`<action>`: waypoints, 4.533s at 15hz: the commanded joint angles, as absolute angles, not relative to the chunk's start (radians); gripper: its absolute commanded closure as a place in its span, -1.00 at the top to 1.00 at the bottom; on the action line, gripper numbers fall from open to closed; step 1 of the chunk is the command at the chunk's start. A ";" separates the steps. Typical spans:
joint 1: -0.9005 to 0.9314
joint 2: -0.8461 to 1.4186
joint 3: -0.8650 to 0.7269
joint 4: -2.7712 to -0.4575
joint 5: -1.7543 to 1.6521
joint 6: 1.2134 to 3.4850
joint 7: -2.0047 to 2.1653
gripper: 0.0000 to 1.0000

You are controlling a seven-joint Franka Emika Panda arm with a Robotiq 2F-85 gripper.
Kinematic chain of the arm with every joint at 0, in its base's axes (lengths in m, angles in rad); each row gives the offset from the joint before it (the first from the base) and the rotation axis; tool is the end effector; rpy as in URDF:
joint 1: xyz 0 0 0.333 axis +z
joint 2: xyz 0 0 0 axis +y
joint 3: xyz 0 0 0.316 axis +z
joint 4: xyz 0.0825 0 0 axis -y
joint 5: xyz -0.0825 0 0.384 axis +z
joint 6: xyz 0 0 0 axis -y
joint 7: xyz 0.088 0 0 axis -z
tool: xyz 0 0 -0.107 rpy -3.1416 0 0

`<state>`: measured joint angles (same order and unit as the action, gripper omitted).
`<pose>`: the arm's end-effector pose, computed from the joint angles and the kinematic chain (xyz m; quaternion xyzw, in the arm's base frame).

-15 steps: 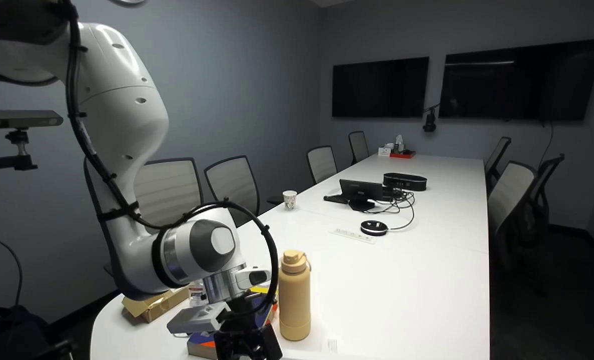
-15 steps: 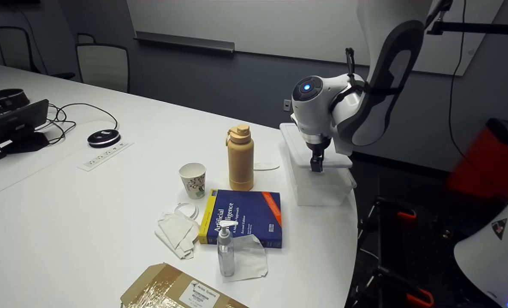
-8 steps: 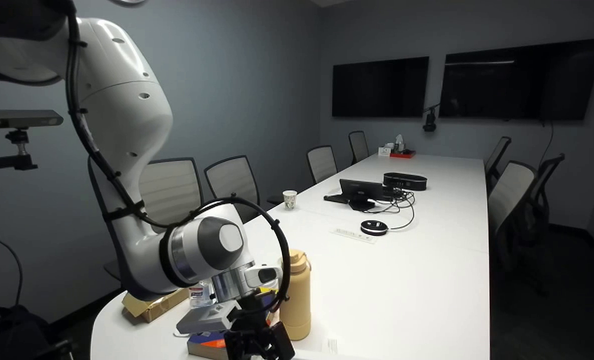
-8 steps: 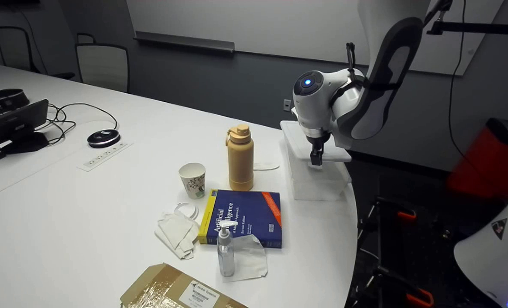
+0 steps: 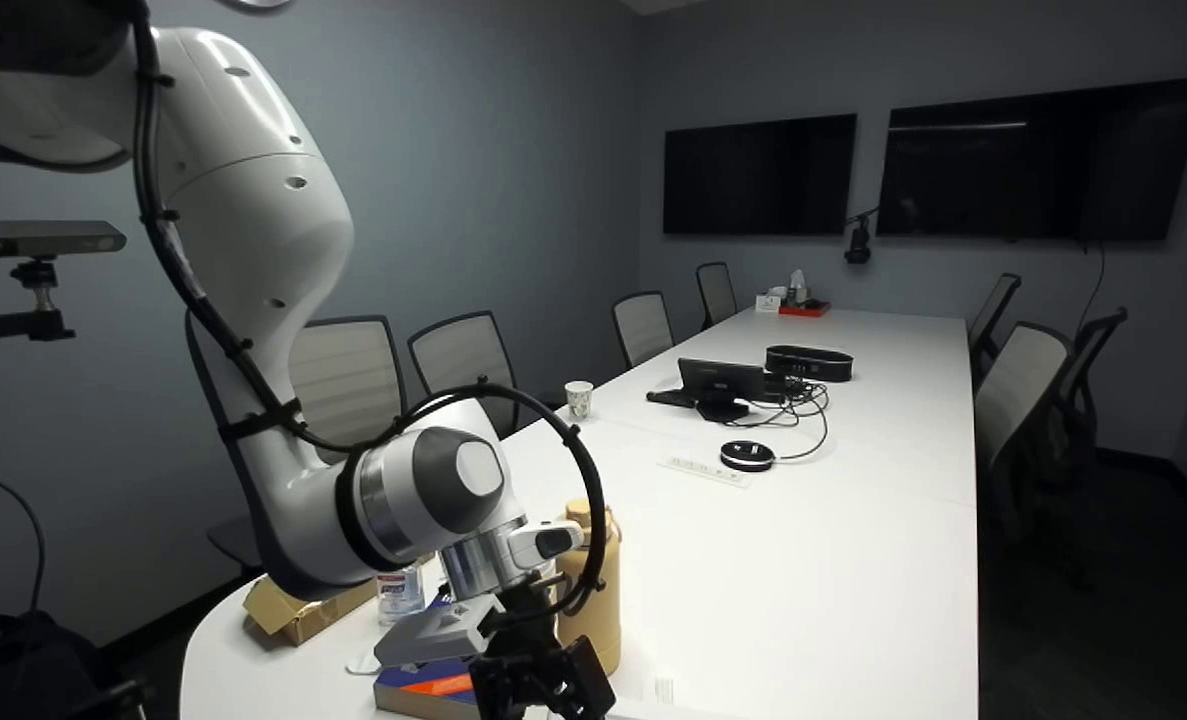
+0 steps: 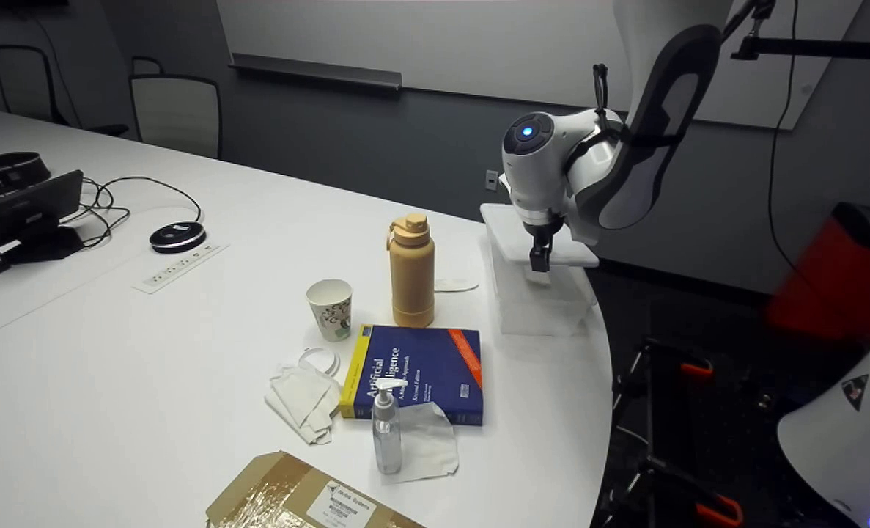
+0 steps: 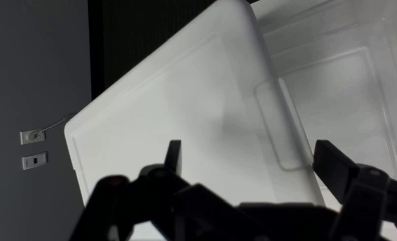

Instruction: Open the lid on the container then put the pump bottle in the container.

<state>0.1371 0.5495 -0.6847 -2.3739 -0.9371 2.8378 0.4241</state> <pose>0.4165 -0.2417 0.1310 0.9558 0.0125 -0.0695 0.2855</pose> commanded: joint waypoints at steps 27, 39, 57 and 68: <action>-0.326 0.259 -0.020 -2.459 -0.145 2.728 -0.413 1.00; -0.199 0.269 0.098 -2.394 0.113 2.508 -0.651 1.00; -0.033 0.413 0.182 -2.296 0.044 2.639 -0.638 1.00; -0.011 0.541 0.188 -2.171 -0.063 2.702 -0.599 0.69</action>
<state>-0.0262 0.5143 0.1870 -2.2059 -0.0330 2.6910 -0.6354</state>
